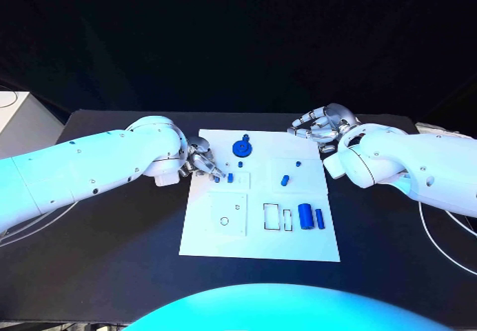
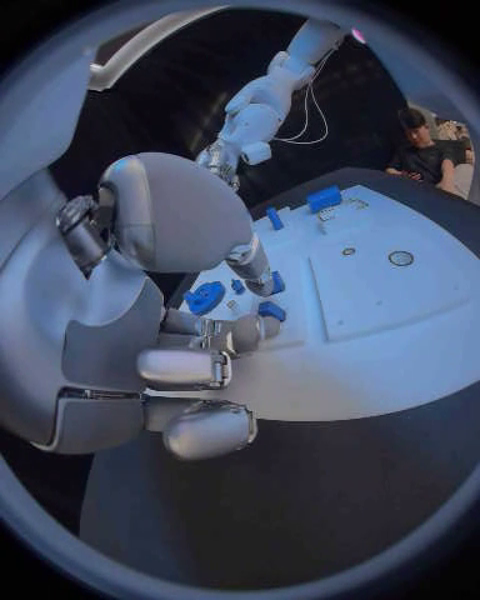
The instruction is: Assemble the parts on the task board
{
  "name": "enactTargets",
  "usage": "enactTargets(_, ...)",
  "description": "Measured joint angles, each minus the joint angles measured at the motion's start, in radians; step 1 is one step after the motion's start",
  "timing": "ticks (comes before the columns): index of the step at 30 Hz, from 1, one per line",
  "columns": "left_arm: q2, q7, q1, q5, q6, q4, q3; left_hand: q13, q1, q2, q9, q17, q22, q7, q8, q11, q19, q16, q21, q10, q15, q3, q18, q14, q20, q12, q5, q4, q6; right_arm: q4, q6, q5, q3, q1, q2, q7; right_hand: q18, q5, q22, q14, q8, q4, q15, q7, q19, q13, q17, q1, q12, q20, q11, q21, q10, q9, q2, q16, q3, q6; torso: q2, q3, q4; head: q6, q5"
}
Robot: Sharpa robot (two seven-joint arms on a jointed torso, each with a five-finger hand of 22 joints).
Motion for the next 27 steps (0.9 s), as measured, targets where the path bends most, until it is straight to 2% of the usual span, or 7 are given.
enactTargets(3, -0.006, 0.000, 0.000, 0.003, -0.004, 0.003, 0.001, 0.000, 0.000, 0.000, 0.000, 0.000, 0.000, 0.000, -0.002, 0.000, 0.000, 0.000, -0.005, 0.000, 0.000, -0.028, 0.000, 0.000, 0.000, 0.000, 0.000, 0.020, 0.000, 0.000, 0.000, 0.000, 0.000, -0.001, 0.000, 0.000, 0.000, 0.000, 0.000, 0.000, 0.000, 0.000, 0.000, 0.000, 0.000, 0.000, 0.000, 0.000, 0.000, 0.000, 0.000, -0.001, 0.000, 0.000, 0.000, 0.000, 0.000, 0.000, 0.000, 0.0000, 0.0000, 0.000, 0.000)
enactTargets(11, -0.019, 0.000, -0.001, 0.015, -0.017, 0.014, 0.004, 0.003, 0.015, 0.015, 0.000, 0.000, 0.000, 0.000, 0.004, 0.000, 0.000, 0.000, -0.005, 0.000, 0.000, -0.104, 0.000, 0.000, 0.000, 0.000, -0.046, 0.094, 0.000, -0.001, 0.000, 0.001, 0.000, -0.002, -0.001, 0.001, 0.000, 0.000, 0.001, 0.000, 0.000, 0.000, 0.000, 0.000, 0.000, 0.000, 0.000, 0.000, 0.000, 0.000, 0.000, -0.001, 0.000, 0.000, 0.000, 0.000, 0.000, 0.000, 0.000, 0.0000, -0.0002, 0.000, -0.001)
enactTargets(16, -0.033, 0.000, -0.002, 0.036, -0.031, 0.027, 0.014, -0.002, -0.003, 0.041, 0.000, 0.000, -0.004, 0.000, 0.010, 0.002, 0.000, 0.000, -0.009, -0.002, 0.000, -0.179, 0.000, 0.000, 0.000, 0.000, -0.173, 0.100, 0.000, -0.004, 0.000, 0.002, 0.000, -0.004, -0.001, 0.002, 0.000, 0.000, 0.001, 0.000, 0.000, 0.000, 0.000, 0.003, 0.000, 0.000, 0.000, -0.004, -0.006, 0.000, 0.000, -0.001, -0.007, 0.000, -0.004, -0.004, 0.000, -0.003, 0.000, -0.0006, -0.0006, 0.000, -0.002)
enactTargets(18, -0.040, 0.001, -0.002, 0.049, -0.038, 0.034, 0.020, -0.010, -0.010, 0.048, 0.000, 0.000, -0.009, 0.000, 0.010, 0.002, -0.007, -0.004, -0.011, -0.007, 0.000, -0.198, 0.000, 0.000, -0.001, 0.000, -0.201, 0.100, 0.000, -0.007, 0.000, 0.002, 0.000, -0.005, -0.001, 0.003, 0.000, 0.000, 0.001, 0.000, 0.000, 0.000, 0.000, 0.003, 0.000, 0.000, 0.000, -0.004, -0.017, 0.000, 0.002, -0.010, -0.020, 0.000, -0.004, -0.008, 0.000, -0.003, 0.000, -0.0007, -0.0007, 0.000, -0.003)
enactTargets(22, -0.065, 0.018, -0.002, 0.102, -0.066, 0.052, 0.032, -0.118, 0.021, 0.079, 0.000, 0.000, -0.100, 0.020, 0.010, 0.021, -0.079, -0.046, -0.071, -0.096, 0.015, -0.237, 0.002, -0.001, 0.009, -0.075, -0.209, 0.099, -0.062, -0.012, 0.000, 0.004, 0.000, -0.005, -0.001, 0.005, 0.000, 0.000, 0.001, 0.000, 0.000, 0.000, 0.000, 0.003, 0.000, 0.000, 0.000, -0.004, -0.021, 0.000, 0.002, -0.016, -0.020, 0.000, -0.004, -0.012, 0.000, -0.003, 0.000, -0.0006, -0.0007, 0.000, -0.005)
enactTargets(25, -0.081, 0.049, -0.001, 0.147, -0.090, 0.063, 0.037, -0.173, 0.079, 0.113, -0.013, 0.000, -0.210, 0.050, 0.022, 0.051, -0.162, 0.008, -0.149, -0.182, 0.046, -0.258, 0.031, -0.002, 0.033, -0.101, -0.203, 0.097, -0.131, -0.015, 0.000, 0.006, 0.000, -0.006, -0.002, 0.007, 0.000, 0.000, 0.001, 0.000, 0.000, 0.000, 0.000, 0.003, -0.004, 0.000, 0.000, -0.004, -0.023, 0.004, 0.002, -0.016, -0.027, 0.000, -0.004, -0.012, 0.000, -0.003, 0.000, 0.0000, -0.0006, 0.000, -0.006)
enactTargets(27, -0.091, 0.086, -0.001, 0.176, -0.116, 0.073, 0.039, -0.188, 0.141, 0.122, -0.027, -0.067, -0.292, 0.064, 0.030, 0.064, -0.217, -0.119, -0.210, -0.230, 0.058, -0.258, 0.048, -0.042, 0.044, -0.101, -0.202, 0.097, -0.168, -0.019, 0.000, 0.007, 0.000, -0.006, -0.002, 0.009, 0.000, 0.000, 0.001, 0.000, 0.000, 0.000, 0.000, 0.003, -0.004, 0.000, 0.000, -0.004, -0.025, 0.004, 0.002, -0.023, -0.027, 0.000, -0.004, -0.012, 0.000, -0.003, 0.000, 0.0004, 0.0001, 0.000, -0.008)
